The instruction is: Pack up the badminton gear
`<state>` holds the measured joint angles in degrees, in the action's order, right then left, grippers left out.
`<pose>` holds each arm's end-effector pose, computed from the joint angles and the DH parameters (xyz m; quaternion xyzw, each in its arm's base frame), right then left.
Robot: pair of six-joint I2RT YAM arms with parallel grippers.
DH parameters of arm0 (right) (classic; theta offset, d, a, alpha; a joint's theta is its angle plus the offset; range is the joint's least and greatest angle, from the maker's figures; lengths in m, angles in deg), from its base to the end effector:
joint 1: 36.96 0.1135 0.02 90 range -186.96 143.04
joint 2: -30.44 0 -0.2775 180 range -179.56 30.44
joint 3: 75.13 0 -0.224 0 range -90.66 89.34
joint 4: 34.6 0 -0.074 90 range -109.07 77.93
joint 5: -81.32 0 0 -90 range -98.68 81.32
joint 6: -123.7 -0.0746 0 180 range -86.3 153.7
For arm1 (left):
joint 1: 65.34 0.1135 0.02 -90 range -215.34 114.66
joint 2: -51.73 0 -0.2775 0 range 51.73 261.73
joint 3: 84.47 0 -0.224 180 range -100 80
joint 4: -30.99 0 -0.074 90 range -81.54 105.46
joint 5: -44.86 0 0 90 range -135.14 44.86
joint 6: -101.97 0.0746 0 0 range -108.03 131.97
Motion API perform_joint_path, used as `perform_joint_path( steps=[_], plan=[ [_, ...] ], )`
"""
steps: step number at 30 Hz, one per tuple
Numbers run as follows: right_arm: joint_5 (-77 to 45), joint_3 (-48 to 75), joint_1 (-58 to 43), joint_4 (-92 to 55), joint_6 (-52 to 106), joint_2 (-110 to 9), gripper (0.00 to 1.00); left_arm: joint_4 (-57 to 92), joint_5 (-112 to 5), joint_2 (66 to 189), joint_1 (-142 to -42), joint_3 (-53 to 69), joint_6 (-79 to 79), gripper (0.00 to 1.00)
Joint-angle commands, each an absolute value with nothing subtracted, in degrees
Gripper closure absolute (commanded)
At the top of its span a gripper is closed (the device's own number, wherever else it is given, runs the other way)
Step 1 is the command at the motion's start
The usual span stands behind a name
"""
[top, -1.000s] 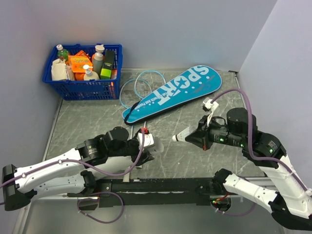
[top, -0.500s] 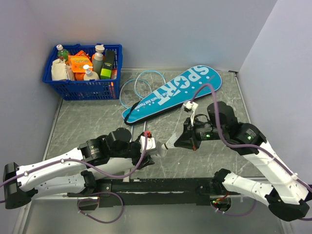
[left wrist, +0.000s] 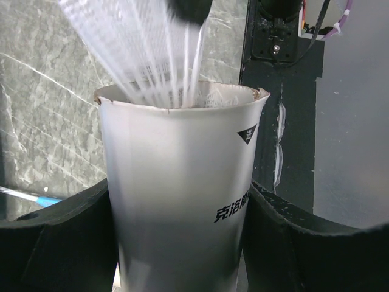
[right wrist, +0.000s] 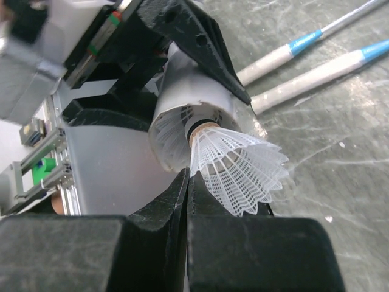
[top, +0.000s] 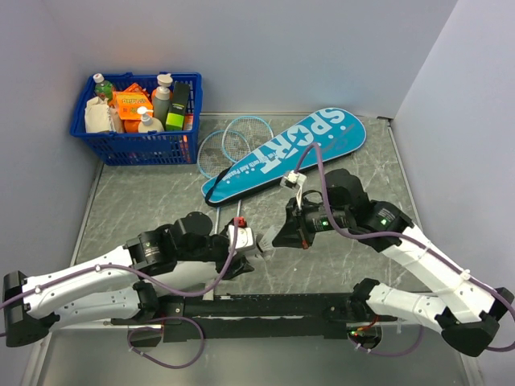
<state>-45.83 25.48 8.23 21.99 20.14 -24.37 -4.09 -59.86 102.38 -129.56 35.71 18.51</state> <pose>0.0927 0.1573 0.3627 -0.3745 0.7556 0.4682 0.2637 0.0685 -0.1853 0.2999 0.5421 0.6461 -0.3489 0.4086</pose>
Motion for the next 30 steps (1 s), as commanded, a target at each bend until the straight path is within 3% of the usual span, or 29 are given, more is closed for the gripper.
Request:
perform_joint_path(
  steps=[1,12,26,30],
  plan=[
    [-48.76,27.54,9.0,12.32,17.01,-25.9,1.0,-1.68,-60.79,99.81,-129.85,35.79,15.75,0.99],
    [-53.77,32.55,11.99,-4.38,7.16,-31.88,1.0,-0.37,-59.56,97.35,-129.85,35.97,15.22,0.99],
    [-44.98,34.93,20.52,-12.3,0.74,-34.52,1.0,2.36,-51.3,94.79,-129.76,35.88,12.41,0.99],
    [-43.67,34.23,20.52,-9.33,1.7,-33.73,0.77,2.62,-50.94,93.74,-129.76,36.23,12.41,0.99]
  ],
)
